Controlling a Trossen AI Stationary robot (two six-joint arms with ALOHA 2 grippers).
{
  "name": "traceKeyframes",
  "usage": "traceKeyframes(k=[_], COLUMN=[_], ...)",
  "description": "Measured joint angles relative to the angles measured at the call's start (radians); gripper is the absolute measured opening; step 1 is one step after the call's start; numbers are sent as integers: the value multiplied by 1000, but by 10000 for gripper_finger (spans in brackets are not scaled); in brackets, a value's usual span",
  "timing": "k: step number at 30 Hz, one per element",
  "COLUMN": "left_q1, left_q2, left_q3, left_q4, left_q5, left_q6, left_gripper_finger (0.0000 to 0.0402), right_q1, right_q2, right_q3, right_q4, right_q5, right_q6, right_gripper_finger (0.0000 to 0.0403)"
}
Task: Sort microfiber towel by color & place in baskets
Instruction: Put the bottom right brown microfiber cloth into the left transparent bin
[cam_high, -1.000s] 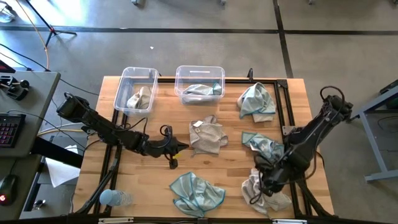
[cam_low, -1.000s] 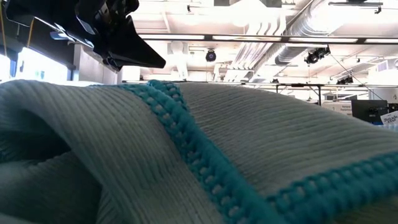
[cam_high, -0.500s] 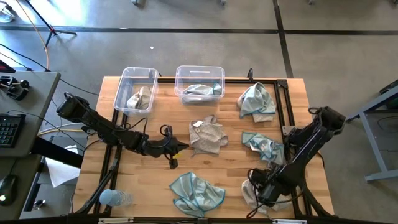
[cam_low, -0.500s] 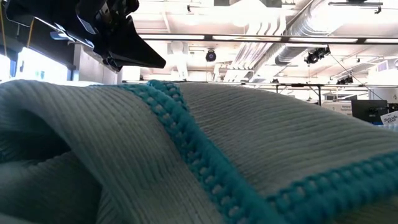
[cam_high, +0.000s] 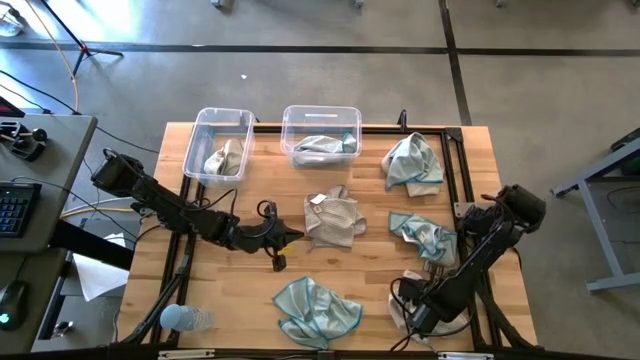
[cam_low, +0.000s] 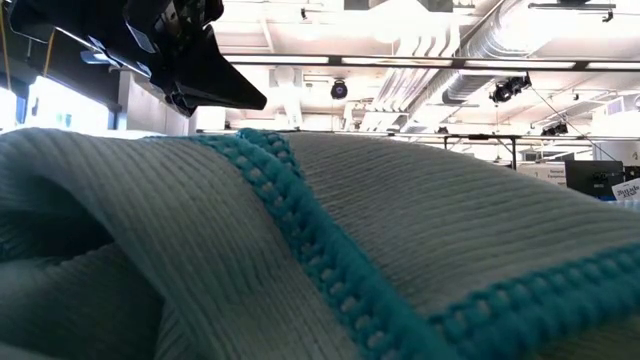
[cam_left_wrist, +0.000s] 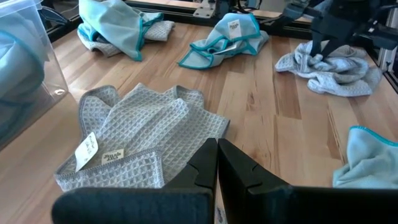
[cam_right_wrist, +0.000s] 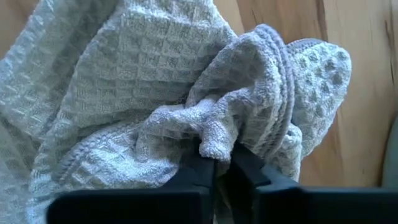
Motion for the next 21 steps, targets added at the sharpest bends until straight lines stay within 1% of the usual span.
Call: traceKeyframes(k=[2,5,9,13,16,21], left_q1=[0,0,0,0,6,26], left_q2=[0,0,0,0,0,0], left_q3=[0,0,0,0,0,0], left_q4=[0,0,3,28,52,116], left_q5=[0,0,0,-7,-8,-8], left_q6=[-1,-14,-17,-16,8,13], left_gripper_finger=[0,0,0,0,0,0], right_q1=[0,0,0,0,0,-16], right_q2=[-10,-39,-109,-195,-259,-367], right_q3=[0,15,58,108,141,175], right_q4=[-17,-95,-171,-246,-300,-360], right_q5=[14,38,134,276,413,642], right_q6=[14,29,31,26,6,-82], right_gripper_finger=[12,11,5,4,3,2])
